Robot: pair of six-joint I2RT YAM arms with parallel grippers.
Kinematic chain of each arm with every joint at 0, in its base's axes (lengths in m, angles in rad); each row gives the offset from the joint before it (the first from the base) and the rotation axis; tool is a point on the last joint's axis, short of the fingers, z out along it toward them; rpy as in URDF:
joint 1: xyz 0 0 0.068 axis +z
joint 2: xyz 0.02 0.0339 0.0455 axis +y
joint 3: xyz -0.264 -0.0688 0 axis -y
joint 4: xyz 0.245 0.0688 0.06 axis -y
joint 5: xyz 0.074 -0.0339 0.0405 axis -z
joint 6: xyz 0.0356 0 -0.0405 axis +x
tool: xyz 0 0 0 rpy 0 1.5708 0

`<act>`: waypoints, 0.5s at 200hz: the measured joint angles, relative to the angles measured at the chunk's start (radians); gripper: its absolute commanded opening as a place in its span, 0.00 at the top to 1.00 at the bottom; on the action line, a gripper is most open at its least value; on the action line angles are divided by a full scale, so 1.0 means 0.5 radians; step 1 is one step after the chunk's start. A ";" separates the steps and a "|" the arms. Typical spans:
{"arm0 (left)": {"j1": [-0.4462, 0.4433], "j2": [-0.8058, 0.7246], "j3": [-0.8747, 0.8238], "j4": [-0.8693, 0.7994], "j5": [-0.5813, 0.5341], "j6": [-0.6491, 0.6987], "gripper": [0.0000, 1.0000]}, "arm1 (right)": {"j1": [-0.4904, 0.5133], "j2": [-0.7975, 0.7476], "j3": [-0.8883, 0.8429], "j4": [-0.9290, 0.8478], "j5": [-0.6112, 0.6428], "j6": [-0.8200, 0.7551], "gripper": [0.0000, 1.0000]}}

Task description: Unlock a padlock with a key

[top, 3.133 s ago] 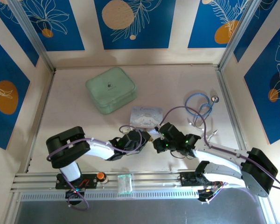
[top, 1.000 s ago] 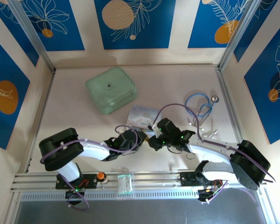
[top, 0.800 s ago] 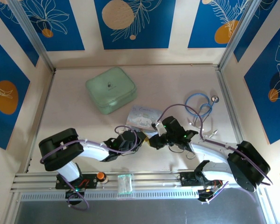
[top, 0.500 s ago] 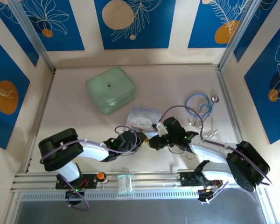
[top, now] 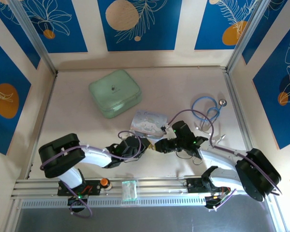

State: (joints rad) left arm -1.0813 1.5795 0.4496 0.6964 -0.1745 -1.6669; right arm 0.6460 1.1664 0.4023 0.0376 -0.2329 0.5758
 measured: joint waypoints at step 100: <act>0.109 -0.146 0.211 -0.800 0.105 0.685 0.99 | 0.058 0.046 0.100 -0.121 0.570 0.334 0.57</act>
State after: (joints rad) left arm -1.0267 1.5063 0.5549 0.2962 -0.1219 -1.3243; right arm 0.6750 1.1893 0.4522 -0.0227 0.0521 0.7429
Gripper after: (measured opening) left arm 0.103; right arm 0.437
